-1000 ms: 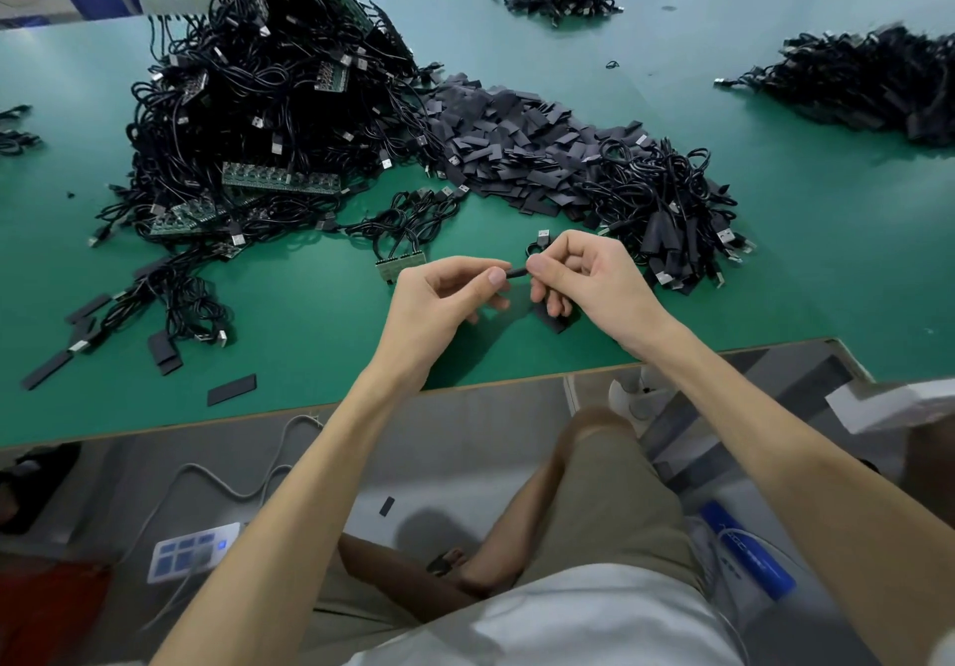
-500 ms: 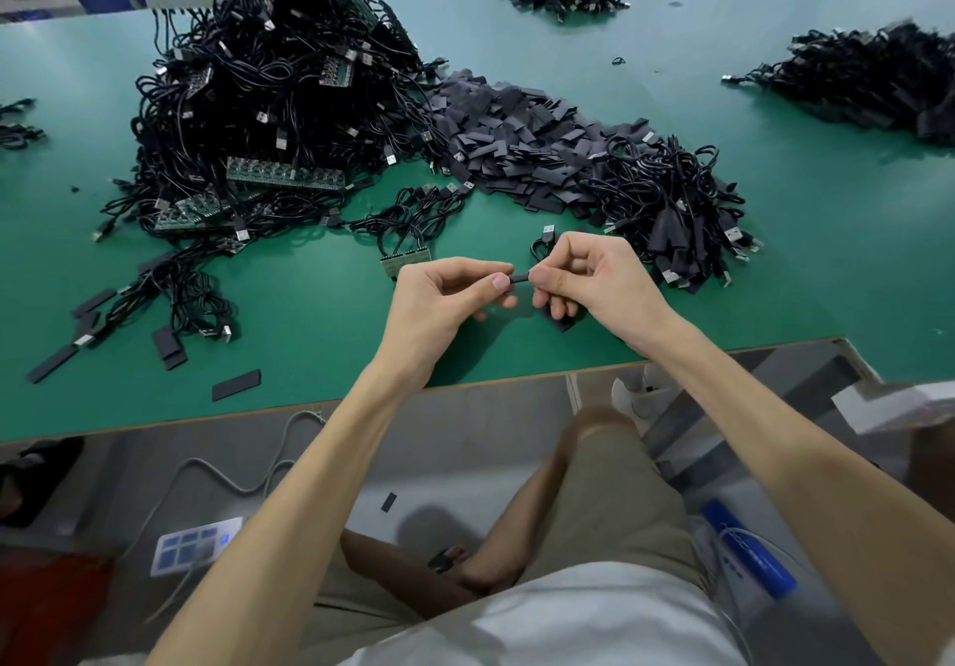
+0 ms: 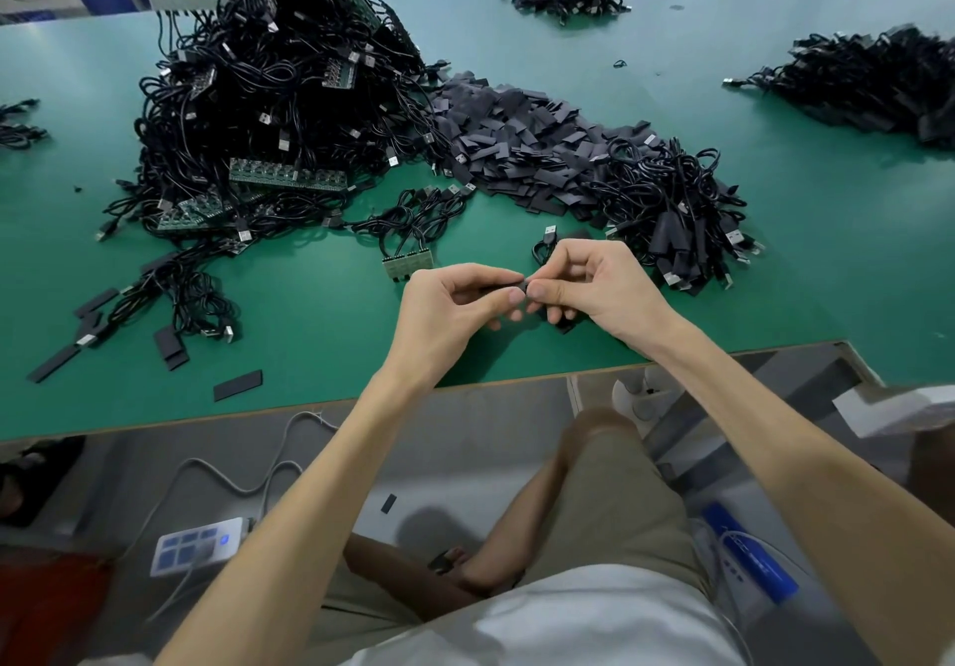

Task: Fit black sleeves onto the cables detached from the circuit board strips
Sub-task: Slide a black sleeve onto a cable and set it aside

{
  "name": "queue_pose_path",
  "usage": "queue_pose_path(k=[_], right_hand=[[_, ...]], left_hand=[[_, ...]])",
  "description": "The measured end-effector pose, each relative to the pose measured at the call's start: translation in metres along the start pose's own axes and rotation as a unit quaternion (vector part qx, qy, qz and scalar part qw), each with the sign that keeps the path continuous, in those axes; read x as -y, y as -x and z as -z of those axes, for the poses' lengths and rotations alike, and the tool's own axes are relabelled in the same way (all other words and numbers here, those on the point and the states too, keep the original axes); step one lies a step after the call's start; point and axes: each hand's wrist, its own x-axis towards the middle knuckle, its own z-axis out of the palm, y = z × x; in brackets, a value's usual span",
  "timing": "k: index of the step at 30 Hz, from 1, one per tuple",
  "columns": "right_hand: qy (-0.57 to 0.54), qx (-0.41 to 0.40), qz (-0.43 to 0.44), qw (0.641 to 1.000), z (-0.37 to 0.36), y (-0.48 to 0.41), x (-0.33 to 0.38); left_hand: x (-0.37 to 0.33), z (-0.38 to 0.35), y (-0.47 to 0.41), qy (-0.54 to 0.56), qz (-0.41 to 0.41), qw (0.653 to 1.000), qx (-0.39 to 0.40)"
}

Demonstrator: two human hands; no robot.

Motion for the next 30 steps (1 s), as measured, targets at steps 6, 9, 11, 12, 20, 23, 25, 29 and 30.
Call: queue_pose_path(k=[6, 9, 11, 12, 20, 23, 25, 29, 30], right_hand=[[0.002, 0.01, -0.007, 1.0, 0.0009, -0.0009, -0.0008], [-0.001, 0.006, -0.009, 1.0, -0.0001, -0.0011, -0.0008], [-0.004, 0.003, -0.009, 1.0, -0.0001, -0.0007, 0.0001], [-0.005, 0.001, -0.008, 1.0, -0.0003, -0.0005, 0.0003], [-0.021, -0.023, 0.004, 1.0, 0.001, 0.0002, -0.0012], [-0.026, -0.03, 0.007, 0.999, 0.0019, 0.0006, -0.0012], [-0.026, -0.031, 0.009, 0.999, 0.0017, 0.0004, -0.0017], [-0.028, -0.038, 0.01, 0.999, 0.0025, -0.0001, -0.0024], [-0.028, -0.039, 0.01, 0.999, 0.0028, -0.0003, -0.0024]], left_hand=[[-0.002, -0.0012, -0.0006, 0.059, 0.011, 0.998, 0.003], [-0.0019, -0.0019, -0.0005, 0.049, 0.012, 0.999, 0.01], [-0.0016, -0.0024, -0.0003, 0.045, 0.012, 0.999, 0.009], [-0.0016, -0.0022, -0.0001, 0.044, 0.012, 0.999, 0.009], [-0.0006, 0.0033, 0.0002, 0.08, 0.012, 0.997, -0.018], [-0.0001, 0.0029, 0.0002, 0.093, 0.01, 0.995, -0.023], [-0.0001, 0.002, 0.0002, 0.097, 0.01, 0.995, -0.024], [0.0003, 0.0031, -0.0008, 0.116, 0.019, 0.993, -0.03], [0.0003, 0.0036, -0.001, 0.121, 0.022, 0.992, -0.031]])
